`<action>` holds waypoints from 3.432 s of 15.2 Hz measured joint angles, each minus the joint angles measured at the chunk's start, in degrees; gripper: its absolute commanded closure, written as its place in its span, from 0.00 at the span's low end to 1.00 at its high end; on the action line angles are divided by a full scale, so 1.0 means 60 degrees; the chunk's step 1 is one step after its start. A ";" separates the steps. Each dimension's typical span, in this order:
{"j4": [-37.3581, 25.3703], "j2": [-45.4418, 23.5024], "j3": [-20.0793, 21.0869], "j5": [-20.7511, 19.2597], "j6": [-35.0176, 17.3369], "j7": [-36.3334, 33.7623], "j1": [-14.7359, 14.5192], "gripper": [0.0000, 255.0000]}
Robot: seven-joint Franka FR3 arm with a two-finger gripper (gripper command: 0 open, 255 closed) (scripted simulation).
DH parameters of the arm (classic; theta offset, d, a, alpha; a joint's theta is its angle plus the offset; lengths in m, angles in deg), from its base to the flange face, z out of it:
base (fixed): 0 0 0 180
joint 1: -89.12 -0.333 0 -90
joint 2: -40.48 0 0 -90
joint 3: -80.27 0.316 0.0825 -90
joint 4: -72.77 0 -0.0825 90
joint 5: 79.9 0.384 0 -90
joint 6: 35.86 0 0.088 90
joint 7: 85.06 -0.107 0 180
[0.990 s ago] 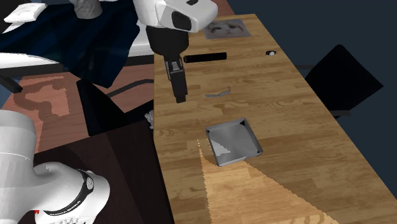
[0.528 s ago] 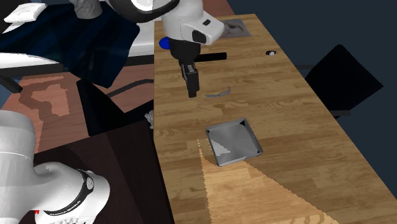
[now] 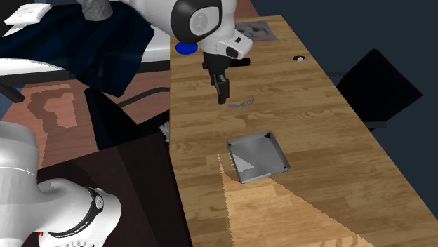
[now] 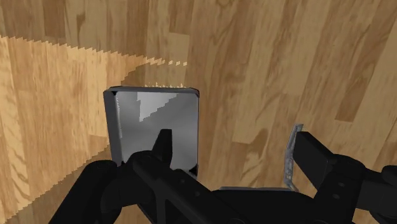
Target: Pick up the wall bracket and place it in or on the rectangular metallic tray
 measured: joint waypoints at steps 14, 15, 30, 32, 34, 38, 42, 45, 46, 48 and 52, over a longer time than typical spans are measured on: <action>-0.3720 -0.5034 0.0048 -0.1452 -0.0991 -0.1704 -0.1159 0.00; -0.4176 -0.5477 0.0008 -0.1543 -0.0974 -0.1799 -0.1305 0.00; -0.6545 -0.8186 -0.0298 -0.1949 -0.1258 -0.2112 -0.2043 0.00; -0.6555 -0.8201 -0.0300 -0.1951 -0.1265 -0.2116 -0.2048 0.00; -0.6556 -0.8203 -0.0301 -0.1952 -0.1267 -0.2117 -0.2049 0.00; -0.6556 -0.8203 -0.0301 -0.1952 -0.1267 -0.2117 -0.2049 1.00; -0.6556 -0.8203 -0.0301 -0.1952 -0.1267 -0.2117 -0.2049 1.00; -0.6556 -0.8203 -0.0301 -0.1952 -0.1267 -0.2117 -0.2049 0.00; -0.6556 -0.8203 -0.0301 -0.1952 -0.1267 -0.2117 -0.2049 0.00; -0.6410 -0.8292 -0.0514 -0.2209 -0.1959 -0.2288 -0.2139 0.00; -0.6763 -0.9079 -0.1356 -0.3017 -0.3966 -0.2924 -0.2591 0.00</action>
